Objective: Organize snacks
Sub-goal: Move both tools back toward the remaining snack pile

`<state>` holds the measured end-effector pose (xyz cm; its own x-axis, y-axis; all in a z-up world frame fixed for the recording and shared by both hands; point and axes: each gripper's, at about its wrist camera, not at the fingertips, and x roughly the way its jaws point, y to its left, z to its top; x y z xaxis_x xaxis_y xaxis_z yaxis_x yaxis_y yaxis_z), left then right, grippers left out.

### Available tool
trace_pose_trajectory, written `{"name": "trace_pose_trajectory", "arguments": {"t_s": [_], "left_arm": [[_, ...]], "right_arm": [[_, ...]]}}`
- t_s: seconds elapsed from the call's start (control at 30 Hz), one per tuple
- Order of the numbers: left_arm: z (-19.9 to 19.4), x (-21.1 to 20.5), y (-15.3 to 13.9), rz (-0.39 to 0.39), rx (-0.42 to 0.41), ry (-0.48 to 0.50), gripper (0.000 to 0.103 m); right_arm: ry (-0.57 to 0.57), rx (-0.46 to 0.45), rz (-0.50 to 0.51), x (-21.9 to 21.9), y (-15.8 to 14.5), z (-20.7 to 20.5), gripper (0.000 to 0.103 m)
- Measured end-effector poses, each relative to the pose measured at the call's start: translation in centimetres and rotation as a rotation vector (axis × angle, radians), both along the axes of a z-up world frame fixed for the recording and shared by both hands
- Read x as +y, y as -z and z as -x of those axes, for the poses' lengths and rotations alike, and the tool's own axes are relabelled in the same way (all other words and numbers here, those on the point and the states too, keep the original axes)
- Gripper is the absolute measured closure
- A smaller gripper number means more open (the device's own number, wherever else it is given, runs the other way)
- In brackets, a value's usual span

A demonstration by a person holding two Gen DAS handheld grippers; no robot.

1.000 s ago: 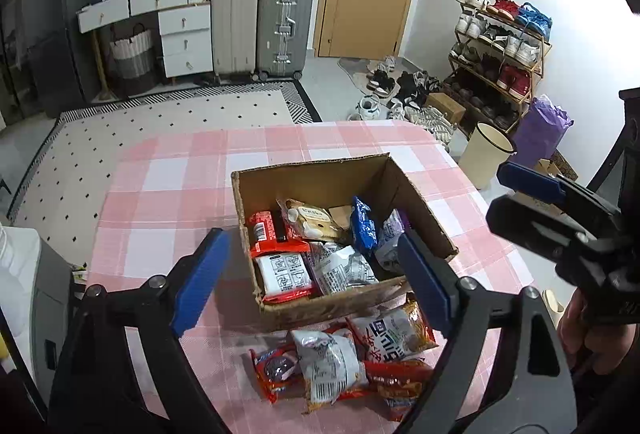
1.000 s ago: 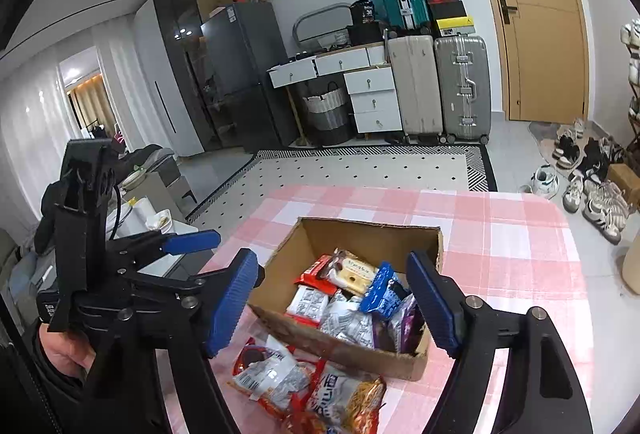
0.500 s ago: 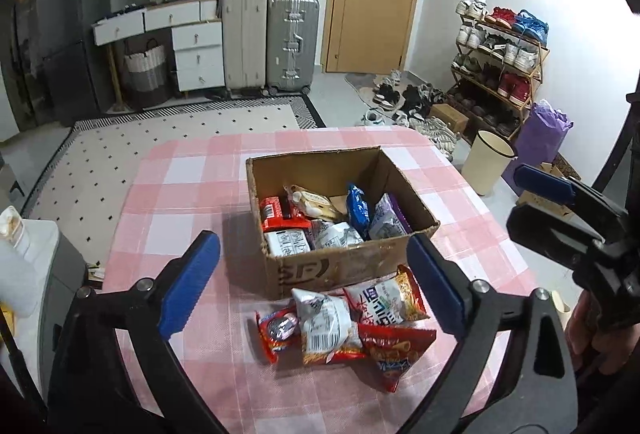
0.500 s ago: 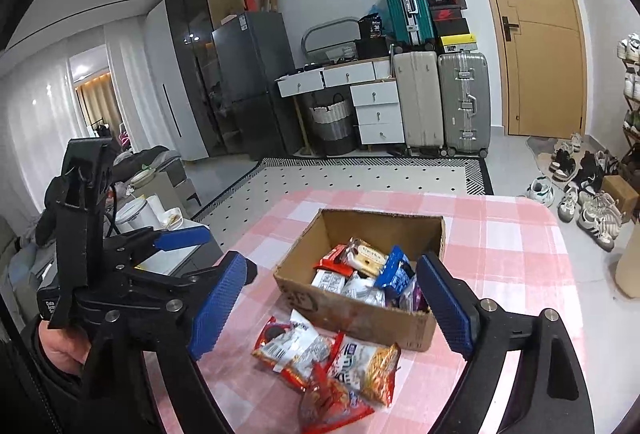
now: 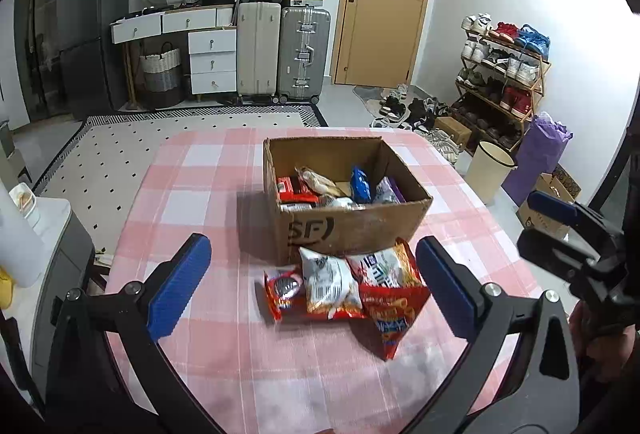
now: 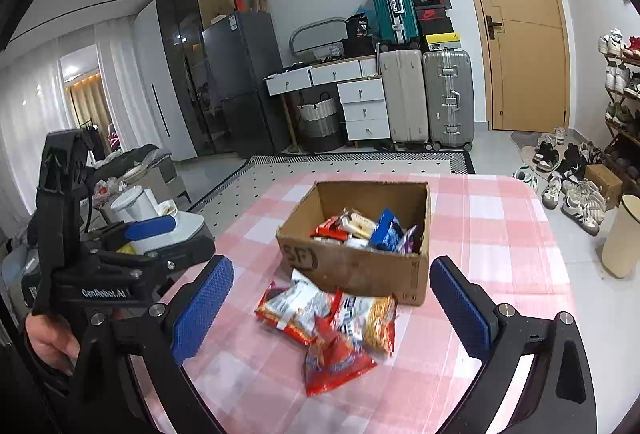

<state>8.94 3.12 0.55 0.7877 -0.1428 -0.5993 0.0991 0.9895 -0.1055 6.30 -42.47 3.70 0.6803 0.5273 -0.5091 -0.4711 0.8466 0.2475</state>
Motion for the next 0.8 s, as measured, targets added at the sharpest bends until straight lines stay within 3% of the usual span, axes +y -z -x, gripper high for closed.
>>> {"name": "trace_pose_trajectory", "arguments": {"t_s": [0.3, 0.8], "left_arm": [[3.0, 0.3, 2.0, 0.026, 0.021, -0.011, 0.001], [3.5, 0.0, 8.0, 0.061, 0.096, 0.001, 0.001]], "right_arm": [[-0.054, 0.021, 0.083, 1.4, 4.1, 2.6, 0.003], [-0.122, 0.163, 0.05, 2.7, 11.5, 1.7, 0.003]]}}
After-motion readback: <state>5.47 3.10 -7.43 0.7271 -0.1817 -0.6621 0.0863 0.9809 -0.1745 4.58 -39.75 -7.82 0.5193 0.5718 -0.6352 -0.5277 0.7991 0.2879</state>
